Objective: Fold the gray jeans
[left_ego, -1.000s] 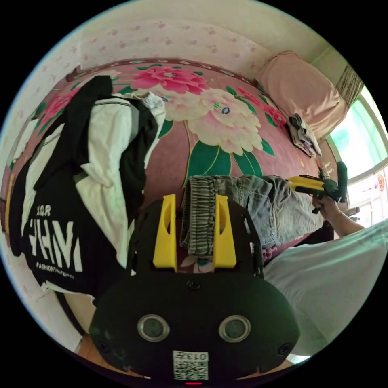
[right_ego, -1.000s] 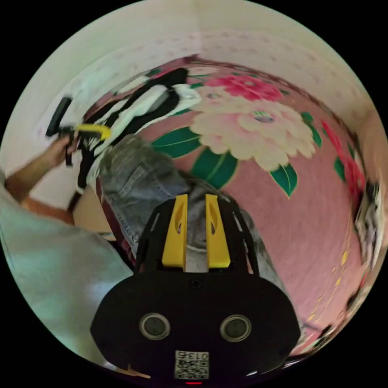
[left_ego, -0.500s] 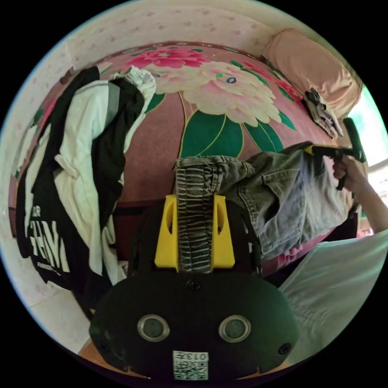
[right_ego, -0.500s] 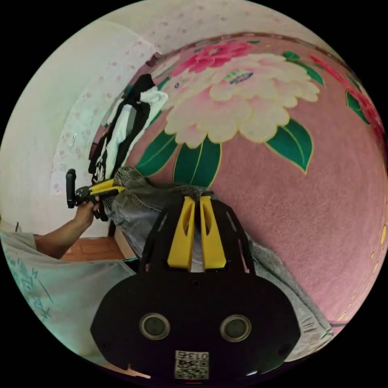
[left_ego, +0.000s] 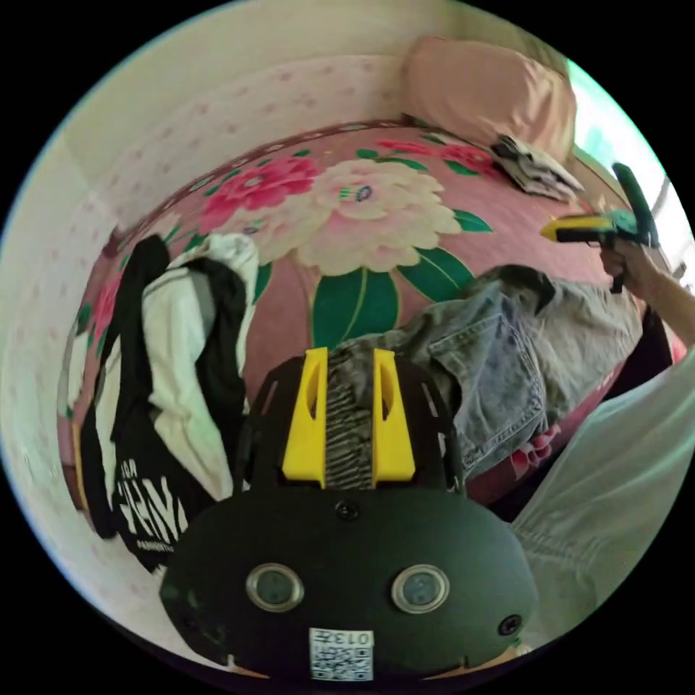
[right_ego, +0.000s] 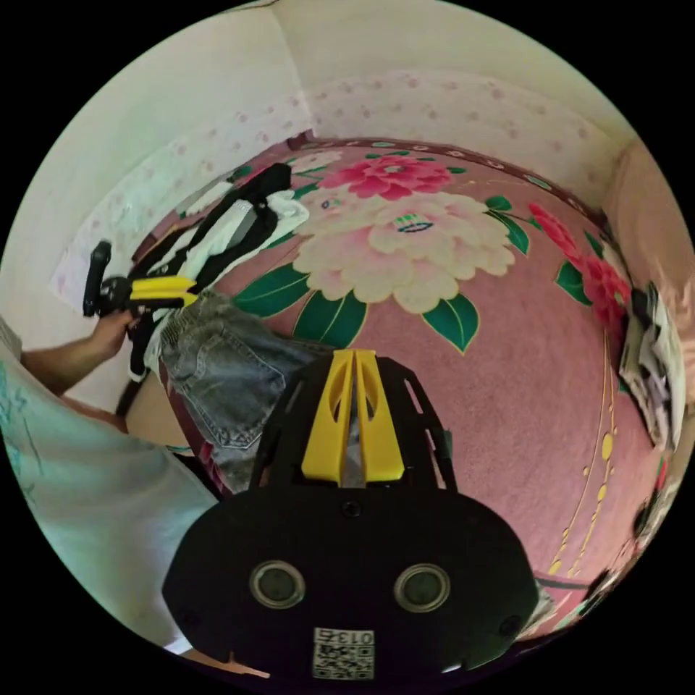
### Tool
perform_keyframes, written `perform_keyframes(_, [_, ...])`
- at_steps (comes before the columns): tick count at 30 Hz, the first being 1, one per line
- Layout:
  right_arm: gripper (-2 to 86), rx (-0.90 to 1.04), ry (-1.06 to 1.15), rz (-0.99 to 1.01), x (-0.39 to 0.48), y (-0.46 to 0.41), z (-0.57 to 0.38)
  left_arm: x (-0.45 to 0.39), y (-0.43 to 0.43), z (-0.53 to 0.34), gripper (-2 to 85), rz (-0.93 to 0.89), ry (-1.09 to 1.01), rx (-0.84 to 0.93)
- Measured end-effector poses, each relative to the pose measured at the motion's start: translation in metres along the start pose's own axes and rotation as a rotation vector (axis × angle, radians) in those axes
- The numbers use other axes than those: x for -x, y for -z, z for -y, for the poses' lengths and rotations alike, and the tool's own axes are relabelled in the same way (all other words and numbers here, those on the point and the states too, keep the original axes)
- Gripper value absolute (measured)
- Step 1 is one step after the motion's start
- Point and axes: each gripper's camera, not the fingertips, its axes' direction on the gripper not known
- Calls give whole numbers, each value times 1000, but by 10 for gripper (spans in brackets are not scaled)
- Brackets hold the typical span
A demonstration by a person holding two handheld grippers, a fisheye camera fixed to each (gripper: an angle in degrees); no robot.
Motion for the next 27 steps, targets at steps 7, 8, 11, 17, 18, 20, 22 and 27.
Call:
perform_keyframes(7, [0, 249, 133, -208, 71, -62, -24, -113, -68, 32, 28, 122, -411, 117])
perform_keyframes(8, [0, 291, 126, -170, 65, -75, -28, -124, -70, 30, 23, 152, -460, 126])
perform_keyframes(11, [1, 286, 42, -86, 46, -60, -17, -140, -70, 30, 14, 156, -423, 151])
perform_keyframes(17, [1, 116, -14, -207, 48, 63, -67, -168, -41, 50, 4, 163, -362, 123])
perform_keyframes(18, [1, 112, -19, -243, 48, 71, -79, -175, -34, 53, 3, 182, -380, 89])
perform_keyframes(20, [1, 127, -73, -407, 41, 90, -126, -203, -26, 61, -1, 163, -471, 13])
perform_keyframes(22, [1, 169, -145, -464, 25, 95, -157, -217, -51, 66, -2, 151, -502, 125])
perform_keyframes(27, [0, 195, -231, -422, -25, 97, -218, -222, -89, 77, -4, 96, -434, 236])
